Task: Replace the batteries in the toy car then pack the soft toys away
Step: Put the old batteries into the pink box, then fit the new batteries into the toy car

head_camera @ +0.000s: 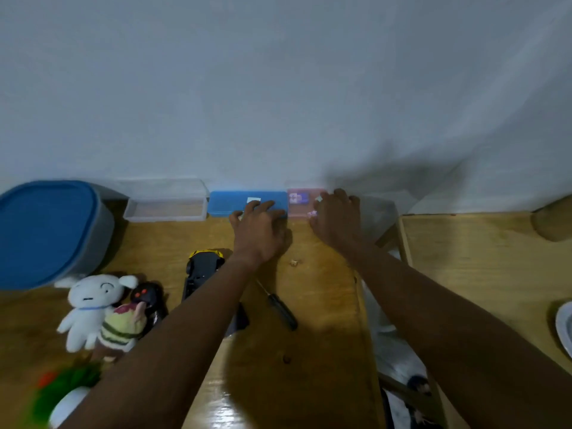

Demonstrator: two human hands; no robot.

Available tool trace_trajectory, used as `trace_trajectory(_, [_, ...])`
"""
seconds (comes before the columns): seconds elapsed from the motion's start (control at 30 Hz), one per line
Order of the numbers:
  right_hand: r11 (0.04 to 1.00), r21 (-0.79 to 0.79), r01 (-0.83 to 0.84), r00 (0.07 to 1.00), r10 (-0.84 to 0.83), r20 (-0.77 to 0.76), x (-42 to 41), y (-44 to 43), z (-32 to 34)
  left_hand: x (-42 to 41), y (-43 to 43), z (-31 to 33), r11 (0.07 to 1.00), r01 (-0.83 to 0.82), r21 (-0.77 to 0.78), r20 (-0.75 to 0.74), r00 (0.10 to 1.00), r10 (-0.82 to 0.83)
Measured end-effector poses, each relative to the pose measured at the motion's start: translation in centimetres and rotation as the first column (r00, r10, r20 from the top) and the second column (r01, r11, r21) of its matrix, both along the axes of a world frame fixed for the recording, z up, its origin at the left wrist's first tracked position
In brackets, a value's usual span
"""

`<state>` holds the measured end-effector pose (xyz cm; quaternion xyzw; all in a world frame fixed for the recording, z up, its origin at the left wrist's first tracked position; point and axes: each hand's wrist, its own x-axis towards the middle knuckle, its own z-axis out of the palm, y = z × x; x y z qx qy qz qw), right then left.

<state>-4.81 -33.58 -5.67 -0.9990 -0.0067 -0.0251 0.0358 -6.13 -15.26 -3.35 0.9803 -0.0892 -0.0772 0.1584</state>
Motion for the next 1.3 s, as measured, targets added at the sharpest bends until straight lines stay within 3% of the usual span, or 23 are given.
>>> trace_trajectory(0.1, [0.992, 0.117, -0.035, 0.999, 0.032, 0.029, -2.0, 2.7, 0.6, -3.4, 3.7, 0.8, 0.975, -0.193, -0.112, 0.031, 0.980, 0.197])
trace_trajectory(0.3, [0.939, 0.332, -0.090, 0.994, 0.108, -0.035, -6.9, 10.2, 0.6, -9.2, 10.8, 1.9, 0.881, -0.441, -0.173, -0.012, 0.895, 0.446])
trace_trajectory(0.4, [0.921, 0.383, -0.078, 0.986, 0.129, -0.109, -8.1, 12.5, 0.3, -11.1, 12.9, 1.9, 0.798, -0.543, -0.261, -0.158, 0.840, 0.520])
trace_trajectory(0.53, [0.928, 0.362, -0.088, 0.987, 0.131, -0.096, -7.6, 13.6, -0.1, -11.9, 14.1, 1.9, 0.736, -0.635, -0.236, -0.393, 0.755, 0.525])
trace_trajectory(0.73, [0.940, 0.271, -0.209, 0.970, 0.235, -0.068, -5.0, 13.1, 0.0, -11.1, 15.8, 0.9, 0.695, -0.658, -0.289, -0.553, 0.708, 0.439])
trace_trajectory(0.93, [0.951, 0.244, -0.188, 0.971, 0.217, -0.099, -4.0, 13.5, -0.7, -11.5, 16.9, 0.1, 0.472, -0.749, -0.465, -0.690, 0.640, 0.337])
trace_trajectory(1.1, [0.937, 0.231, -0.262, 0.949, 0.293, -0.112, -5.4, 13.2, -1.2, -12.9, 18.0, 0.0, 0.296, -0.759, -0.580, -0.696, 0.650, 0.305])
trace_trajectory(1.2, [0.902, 0.401, -0.161, 0.969, 0.221, -0.108, -6.9, 13.4, -1.3, -13.4, 17.8, 0.8, 0.181, -0.767, -0.615, -0.701, 0.637, 0.320])
trace_trajectory(1.3, [0.752, 0.659, 0.012, 0.993, 0.070, -0.098, -8.3, 14.4, -0.2, -14.1, 17.0, 1.6, 0.010, -0.820, -0.572, -0.777, 0.545, 0.314])
